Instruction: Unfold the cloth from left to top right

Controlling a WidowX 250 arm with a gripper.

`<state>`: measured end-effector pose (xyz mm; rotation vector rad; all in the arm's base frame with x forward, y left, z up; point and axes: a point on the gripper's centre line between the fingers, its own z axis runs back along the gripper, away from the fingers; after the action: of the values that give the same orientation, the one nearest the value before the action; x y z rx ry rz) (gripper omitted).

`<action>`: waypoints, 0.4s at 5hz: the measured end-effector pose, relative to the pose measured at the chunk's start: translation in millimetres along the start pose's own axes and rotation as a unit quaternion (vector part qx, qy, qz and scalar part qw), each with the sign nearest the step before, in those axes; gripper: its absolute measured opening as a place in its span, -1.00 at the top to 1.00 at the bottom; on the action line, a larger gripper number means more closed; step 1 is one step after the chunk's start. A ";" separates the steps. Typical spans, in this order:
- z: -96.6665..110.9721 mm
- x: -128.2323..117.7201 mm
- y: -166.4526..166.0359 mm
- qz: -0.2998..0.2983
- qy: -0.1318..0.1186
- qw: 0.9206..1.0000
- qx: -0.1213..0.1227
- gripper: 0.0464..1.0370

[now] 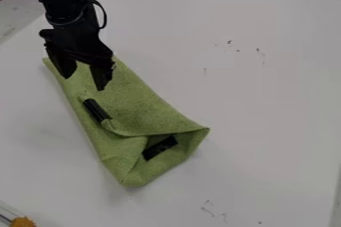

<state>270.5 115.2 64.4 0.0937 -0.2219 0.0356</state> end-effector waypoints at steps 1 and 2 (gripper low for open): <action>-7.5 -4.2 -2.2 0.002 0.012 1.000 -0.006 -0.92; -23.1 -8.3 -5.3 0.008 0.015 1.000 -0.013 -0.93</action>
<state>267.7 112.0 39.7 0.0653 -0.1937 0.0504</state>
